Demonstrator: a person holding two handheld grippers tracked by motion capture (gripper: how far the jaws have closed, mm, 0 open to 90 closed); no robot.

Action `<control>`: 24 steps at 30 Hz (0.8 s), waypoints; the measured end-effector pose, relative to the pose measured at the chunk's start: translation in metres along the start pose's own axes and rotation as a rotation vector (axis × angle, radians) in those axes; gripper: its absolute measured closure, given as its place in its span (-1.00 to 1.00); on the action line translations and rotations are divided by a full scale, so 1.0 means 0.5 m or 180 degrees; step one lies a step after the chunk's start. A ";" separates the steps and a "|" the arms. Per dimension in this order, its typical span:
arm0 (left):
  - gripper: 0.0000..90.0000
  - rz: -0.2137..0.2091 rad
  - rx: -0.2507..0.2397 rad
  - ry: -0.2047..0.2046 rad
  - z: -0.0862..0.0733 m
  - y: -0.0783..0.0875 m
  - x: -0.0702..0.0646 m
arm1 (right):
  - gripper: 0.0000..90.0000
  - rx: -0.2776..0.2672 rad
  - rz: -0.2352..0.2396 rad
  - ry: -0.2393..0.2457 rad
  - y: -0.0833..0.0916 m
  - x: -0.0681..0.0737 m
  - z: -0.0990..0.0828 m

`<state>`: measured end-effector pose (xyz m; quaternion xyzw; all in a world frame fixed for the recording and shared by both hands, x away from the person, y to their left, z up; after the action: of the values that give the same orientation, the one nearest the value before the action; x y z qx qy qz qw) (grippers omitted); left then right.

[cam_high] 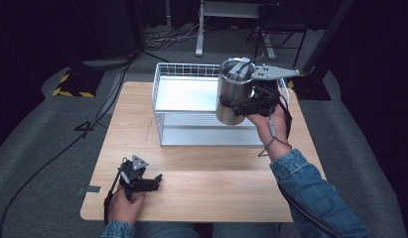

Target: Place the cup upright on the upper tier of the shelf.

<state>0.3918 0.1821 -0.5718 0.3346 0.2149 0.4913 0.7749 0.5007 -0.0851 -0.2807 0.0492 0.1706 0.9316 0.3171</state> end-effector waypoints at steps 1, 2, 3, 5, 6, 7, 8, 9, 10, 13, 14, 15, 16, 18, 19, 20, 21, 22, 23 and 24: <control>-0.83 -0.0001 0.0000 0.0000 0.000 0.000 0.000 | -0.92 -0.0006 0.0000 -0.0018 -0.003 -0.004 0.003; -0.83 -0.0001 0.0003 -0.0001 0.000 0.000 0.000 | -0.92 -0.0017 -0.0008 -0.0036 -0.007 -0.010 0.006; -0.83 0.0000 0.0003 0.0000 0.000 0.000 0.000 | -0.92 -0.0024 -0.0011 -0.0050 -0.010 -0.016 0.009; -0.83 0.0002 0.0003 -0.0002 0.000 0.000 0.000 | -0.92 -0.0034 -0.0035 -0.0065 -0.016 -0.026 0.015; -0.83 0.0003 0.0003 0.0001 0.000 0.000 0.000 | -0.92 -0.0040 -0.0072 -0.0092 -0.023 -0.039 0.021; -0.83 0.0004 0.0003 0.0002 0.000 0.000 0.000 | -0.92 -0.0040 -0.0072 -0.0092 -0.023 -0.039 0.021; -0.83 0.0005 0.0003 0.0002 0.000 0.000 0.000 | -0.92 -0.0048 -0.0081 -0.0096 -0.025 -0.043 0.024; -0.83 0.0005 0.0003 0.0003 0.000 0.000 0.000 | -0.92 -0.0052 -0.0094 -0.0102 -0.028 -0.048 0.027; -0.83 0.0005 0.0003 0.0004 0.000 0.000 0.000 | -0.92 -0.0062 -0.0109 -0.0108 -0.030 -0.054 0.031; -0.83 0.0006 0.0003 0.0001 0.000 0.000 0.001 | -0.92 -0.0074 -0.0139 -0.0152 -0.040 -0.071 0.040; -0.83 0.0010 0.0004 -0.0011 0.001 0.000 0.001 | -0.92 -0.0077 -0.0152 -0.0167 -0.044 -0.077 0.043; -0.83 0.0010 0.0004 -0.0010 0.001 0.000 0.001 | -0.92 -0.0079 -0.0160 -0.0190 -0.047 -0.082 0.045; -0.83 0.0009 0.0004 -0.0008 0.001 0.000 0.001 | -0.92 -0.0097 -0.0167 -0.0213 -0.050 -0.087 0.048; -0.83 0.0002 0.0001 0.0020 0.000 0.000 0.000 | -0.92 -0.0113 -0.0190 -0.0240 -0.062 -0.103 0.051; -0.83 0.0002 0.0001 0.0020 0.000 0.000 0.000 | -0.92 -0.0113 -0.0190 -0.0240 -0.062 -0.103 0.051; -0.83 0.0010 0.0003 -0.0004 0.001 0.000 0.001 | -0.92 -0.0112 -0.0197 -0.0247 -0.065 -0.106 0.052; -0.83 0.0012 0.0003 -0.0008 0.001 0.000 0.001 | -0.92 -0.0096 -0.0214 -0.0235 -0.070 -0.111 0.051; -0.83 0.0012 0.0004 -0.0008 0.001 0.000 0.001 | -0.92 -0.0084 -0.0238 -0.0236 -0.077 -0.118 0.050; -0.83 0.0011 -0.0001 0.0003 0.001 0.000 0.001 | -0.92 -0.0084 -0.0238 -0.0236 -0.077 -0.118 0.050; -0.83 0.0013 -0.0001 -0.0006 0.001 0.000 0.001 | -0.92 -0.0088 -0.0245 -0.0241 -0.080 -0.121 0.050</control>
<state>0.3925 0.1826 -0.5716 0.3354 0.2135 0.4926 0.7741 0.5768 -0.0852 -0.2703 0.0735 0.1473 0.9185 0.3595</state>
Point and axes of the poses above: each handheld gripper's, and its own axes: y roughly backward along the jaws, z roughly out of its top, x roughly to its left, the point moved 9 cm from there along -y, roughly forward along the jaws, and after that the axes turned 2 degrees about z, right-handed, at the moved point
